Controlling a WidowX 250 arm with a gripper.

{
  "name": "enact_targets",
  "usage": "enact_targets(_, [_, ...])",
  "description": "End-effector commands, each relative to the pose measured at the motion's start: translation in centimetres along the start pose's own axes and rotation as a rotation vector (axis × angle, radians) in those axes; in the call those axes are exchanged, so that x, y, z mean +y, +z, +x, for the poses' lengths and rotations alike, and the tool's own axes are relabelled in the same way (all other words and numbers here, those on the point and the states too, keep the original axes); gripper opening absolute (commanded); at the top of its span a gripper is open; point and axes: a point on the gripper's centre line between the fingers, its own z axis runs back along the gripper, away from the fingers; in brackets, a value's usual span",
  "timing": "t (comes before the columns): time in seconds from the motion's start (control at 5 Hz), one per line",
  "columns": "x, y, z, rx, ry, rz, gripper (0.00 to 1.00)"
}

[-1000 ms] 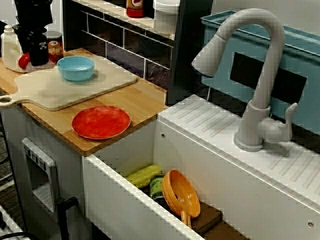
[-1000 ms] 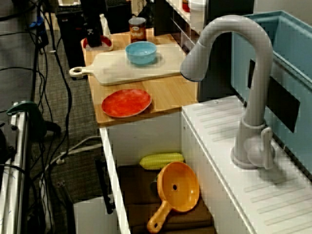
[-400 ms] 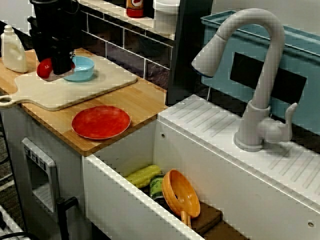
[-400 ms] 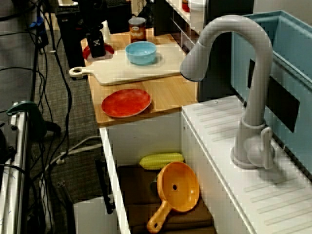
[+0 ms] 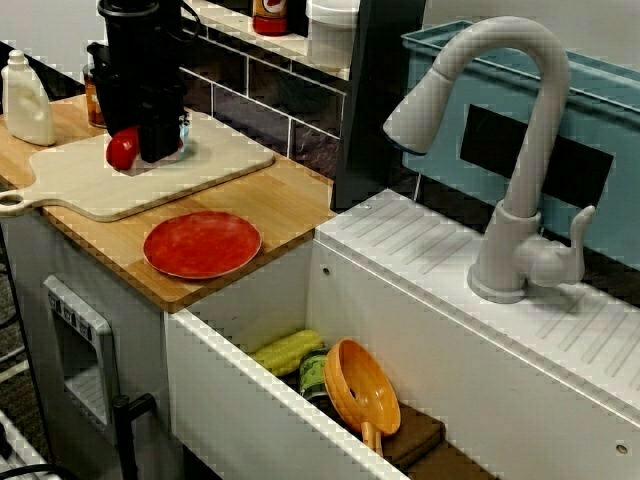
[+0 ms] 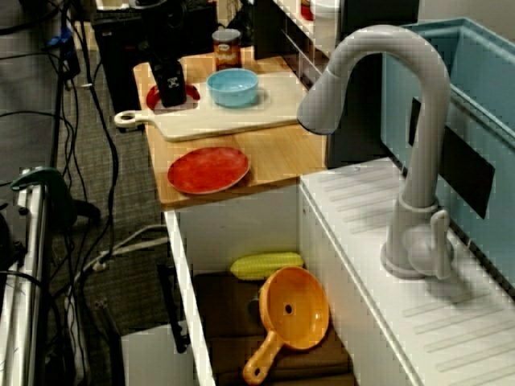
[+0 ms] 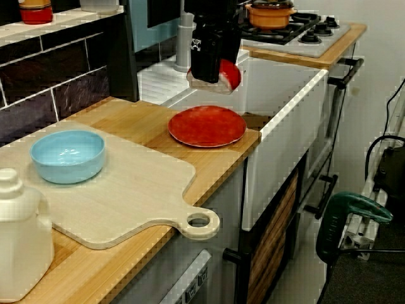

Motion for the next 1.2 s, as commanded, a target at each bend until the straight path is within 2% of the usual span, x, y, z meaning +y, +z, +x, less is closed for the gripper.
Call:
enact_targets(0.0, [-2.3,0.4,1.3,-0.012,0.037,0.007,0.00])
enact_targets(0.2, [-3.1,-0.4,1.2,-0.008,0.043,0.006,0.00])
enact_targets(0.4, [-3.4,-1.6,1.5,-0.018,0.053,0.043,0.00])
enact_targets(0.6, [-2.7,-2.4,1.8,-0.051,0.094,0.045,0.00])
enact_targets(0.8, [-2.7,-3.7,1.5,-0.079,0.131,0.025,0.00])
enact_targets(1.0, [-2.7,-4.8,1.7,-0.058,0.149,0.029,0.00])
